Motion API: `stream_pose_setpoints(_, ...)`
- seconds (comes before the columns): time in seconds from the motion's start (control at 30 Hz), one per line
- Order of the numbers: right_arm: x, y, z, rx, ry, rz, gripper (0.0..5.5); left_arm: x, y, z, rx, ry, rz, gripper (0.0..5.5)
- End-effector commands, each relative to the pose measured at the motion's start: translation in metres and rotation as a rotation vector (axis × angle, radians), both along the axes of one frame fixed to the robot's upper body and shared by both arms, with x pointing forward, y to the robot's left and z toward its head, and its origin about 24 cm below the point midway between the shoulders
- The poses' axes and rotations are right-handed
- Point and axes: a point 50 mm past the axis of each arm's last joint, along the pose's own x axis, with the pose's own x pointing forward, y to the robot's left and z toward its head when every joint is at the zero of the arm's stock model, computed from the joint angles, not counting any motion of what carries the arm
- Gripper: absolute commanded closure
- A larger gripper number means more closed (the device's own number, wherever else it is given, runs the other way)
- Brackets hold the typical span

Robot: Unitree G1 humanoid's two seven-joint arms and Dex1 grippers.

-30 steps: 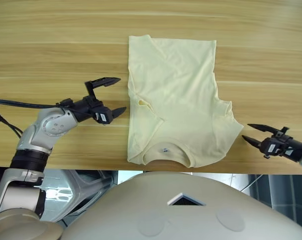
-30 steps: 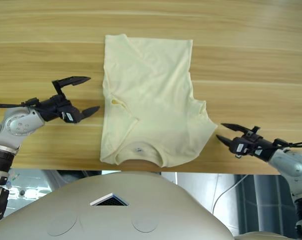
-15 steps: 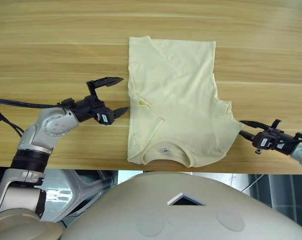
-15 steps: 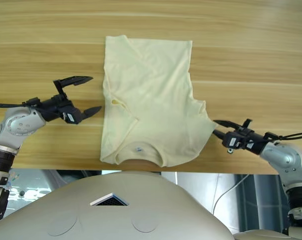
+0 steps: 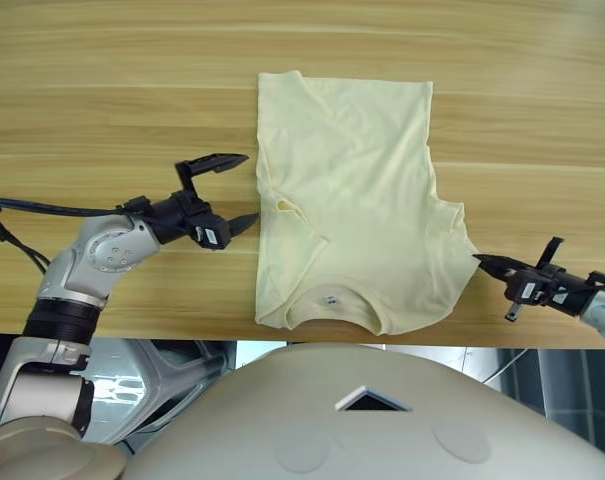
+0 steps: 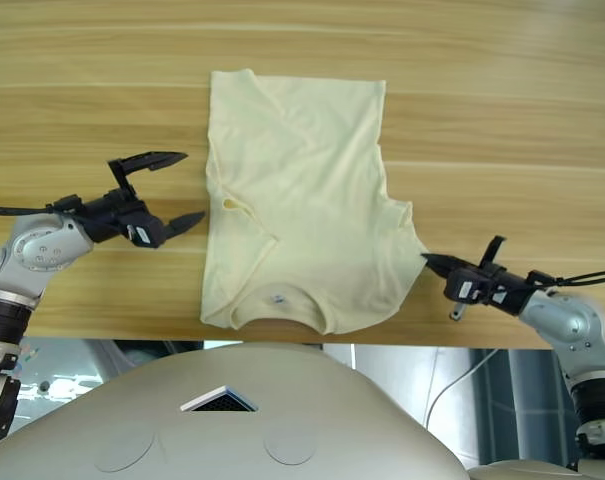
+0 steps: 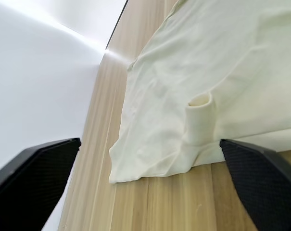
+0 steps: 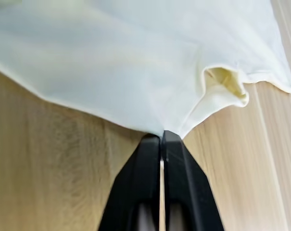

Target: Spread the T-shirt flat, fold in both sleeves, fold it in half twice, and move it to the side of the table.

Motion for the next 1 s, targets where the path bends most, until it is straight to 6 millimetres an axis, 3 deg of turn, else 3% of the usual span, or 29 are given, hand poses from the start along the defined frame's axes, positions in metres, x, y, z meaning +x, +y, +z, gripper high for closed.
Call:
stream_pose_setpoints(0.03, 0.005, 0.005, 0.010, 0.029, -0.036, 0.043, 5.46, -0.001, -0.004, 0.002, -0.012, -0.010, -0.023, 0.10)
stream_pose_setpoints(0.6, 0.030, 0.044, 0.012, -0.021, -0.057, 0.250, 5.46, 0.000, -0.004, -0.003, 0.003, 0.001, -0.018, 0.10)
stream_pose_setpoints(1.0, 0.037, 0.069, 0.008, -0.082, -0.041, 0.398, 5.46, 0.001, -0.008, -0.006, 0.000, 0.004, -0.020, 0.10)
